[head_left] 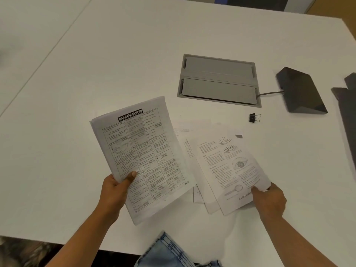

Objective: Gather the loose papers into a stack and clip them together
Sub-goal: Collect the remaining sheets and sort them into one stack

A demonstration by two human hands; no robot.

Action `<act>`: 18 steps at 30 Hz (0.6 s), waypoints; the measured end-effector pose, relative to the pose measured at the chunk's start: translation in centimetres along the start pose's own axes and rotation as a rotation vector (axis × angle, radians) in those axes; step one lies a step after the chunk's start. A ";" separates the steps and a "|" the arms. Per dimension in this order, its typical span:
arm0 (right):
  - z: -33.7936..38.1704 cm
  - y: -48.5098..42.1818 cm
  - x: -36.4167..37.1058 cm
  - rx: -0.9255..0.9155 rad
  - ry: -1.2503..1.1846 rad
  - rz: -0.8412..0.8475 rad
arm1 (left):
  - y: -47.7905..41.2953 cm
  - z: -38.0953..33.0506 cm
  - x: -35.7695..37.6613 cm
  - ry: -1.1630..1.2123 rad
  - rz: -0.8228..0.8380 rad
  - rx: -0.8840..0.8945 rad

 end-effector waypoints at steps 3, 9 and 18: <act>-0.6 -0.2 0.0 0.069 -0.076 0.003 | 0.0 0.0 0.2 0.007 -0.002 -0.006; -2.0 0.1 0.2 0.330 -0.428 0.102 | 0.0 0.1 0.1 0.006 0.004 0.004; -0.1 2.2 -3.1 0.384 -0.834 0.205 | -0.5 -0.4 -1.2 0.021 -0.043 0.017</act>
Point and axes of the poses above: each hand's wrist, its own y-axis away from the middle knuckle, its own x-axis out of the palm, z = x × y, the point moved 6 cm from there along -y, towards the middle knuckle, and after that the axes turned 10 degrees about -y, right-handed, at the moved point
